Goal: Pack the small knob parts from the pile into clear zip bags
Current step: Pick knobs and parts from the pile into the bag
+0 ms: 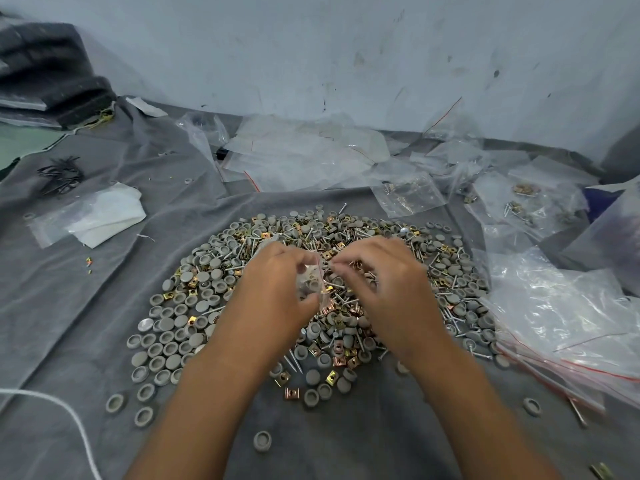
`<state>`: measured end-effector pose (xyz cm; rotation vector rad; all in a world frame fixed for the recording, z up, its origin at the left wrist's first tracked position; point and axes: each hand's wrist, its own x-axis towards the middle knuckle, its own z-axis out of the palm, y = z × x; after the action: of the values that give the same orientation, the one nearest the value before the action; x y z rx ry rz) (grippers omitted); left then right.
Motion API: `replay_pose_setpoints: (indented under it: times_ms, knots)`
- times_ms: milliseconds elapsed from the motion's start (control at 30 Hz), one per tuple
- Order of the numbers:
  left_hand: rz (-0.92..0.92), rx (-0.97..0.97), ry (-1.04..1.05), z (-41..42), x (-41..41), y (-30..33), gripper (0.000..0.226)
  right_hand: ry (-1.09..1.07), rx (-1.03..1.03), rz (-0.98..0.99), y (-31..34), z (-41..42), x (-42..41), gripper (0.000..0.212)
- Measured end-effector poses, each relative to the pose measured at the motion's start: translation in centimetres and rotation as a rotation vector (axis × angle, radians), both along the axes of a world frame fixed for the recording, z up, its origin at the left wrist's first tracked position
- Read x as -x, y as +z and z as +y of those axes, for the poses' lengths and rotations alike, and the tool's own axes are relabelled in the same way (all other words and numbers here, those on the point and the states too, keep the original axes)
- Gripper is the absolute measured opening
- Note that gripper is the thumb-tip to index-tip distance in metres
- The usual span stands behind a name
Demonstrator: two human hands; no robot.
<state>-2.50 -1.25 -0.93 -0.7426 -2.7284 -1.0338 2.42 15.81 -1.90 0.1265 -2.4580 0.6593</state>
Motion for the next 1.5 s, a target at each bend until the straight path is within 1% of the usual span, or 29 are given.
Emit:
replay_pose_setpoints:
  times_ms: [67, 133, 167, 233, 333, 433, 567, 633, 800, 967, 1033, 1133, 1200, 1233, 1267, 1300, 1400, 1500]
  knots:
    - [-0.007, 0.0, 0.023, -0.2, 0.0, 0.1, 0.048, -0.108, 0.008, -0.132, -0.2, 1.7, 0.4, 0.017]
    - [-0.019, -0.009, 0.029, -0.2, -0.1, 0.2, 0.047, -0.164, -0.081, -0.283, -0.8, 2.4, 0.8, 0.02]
    - [-0.019, -0.008, 0.031, -0.2, -0.2, 0.3, 0.047, -0.162, -0.12, -0.325, -1.2, 2.3, 1.0, 0.022]
    - [-0.011, 0.002, 0.032, -0.1, -0.2, 0.3, 0.046, -0.14, -0.17, -0.331, -1.8, 1.6, 1.3, 0.023]
    - [-0.01, 0.013, 0.023, 0.0, -0.2, 0.2, 0.046, -0.139, -0.274, -0.257, -2.0, 0.8, 1.5, 0.027]
    - [-0.013, 0.013, 0.014, 0.0, -0.1, 0.1, 0.047, -0.16, -0.361, -0.269, -2.2, 0.5, 1.7, 0.032]
    - [-0.016, 0.004, 0.014, -0.1, 0.1, -0.1, 0.047, -0.157, -0.357, -0.327, -2.0, 0.5, 2.4, 0.031]
    - [-0.018, -0.005, 0.017, -0.1, 0.2, -0.2, 0.047, -0.168, -0.356, -0.325, -2.0, 0.1, 2.7, 0.026]
    - [-0.027, -0.011, 0.026, -0.2, 0.4, -0.2, 0.047, -0.167, -0.313, -0.284, -2.3, -0.4, 2.7, 0.015]
    - [-0.017, -0.01, 0.029, -0.3, 0.4, -0.2, 0.046, -0.146, -0.27, -0.28, -2.4, 0.0, 2.6, 0.011]
    - [-0.014, -0.006, 0.028, -0.2, 0.4, -0.2, 0.046, -0.112, -0.164, -0.294, -2.4, 0.2, 2.7, 0.007]
    - [-0.018, -0.003, 0.021, -0.2, 0.4, -0.2, 0.046, -0.079, 0.115, -0.338, -1.9, 0.8, 2.9, 0.003]
    - [-0.022, 0.0, 0.024, -0.1, 0.3, -0.2, 0.046, -0.074, 0.22, -0.286, -1.5, 1.4, 2.9, 0.01]
    - [-0.024, 0.0, 0.024, -0.1, 0.3, -0.1, 0.046, -0.064, 0.227, -0.267, -1.4, 1.5, 2.8, 0.017]
    - [-0.026, 0.0, 0.023, -0.1, 0.3, -0.1, 0.046, -0.053, 0.199, -0.264, -1.3, 1.6, 2.8, 0.022]
    - [-0.028, 0.001, 0.022, -0.2, 0.3, -0.1, 0.047, -0.049, 0.132, -0.275, -1.3, 1.6, 2.8, 0.023]
    - [-0.028, 0.013, 0.023, -0.1, 0.3, 0.0, 0.047, -0.085, -0.103, -0.326, -2.0, 0.9, 2.9, 0.021]
    - [-0.031, 0.012, 0.02, -0.1, 0.3, 0.0, 0.047, -0.134, -0.179, -0.309, -2.4, 0.2, 3.0, 0.013]
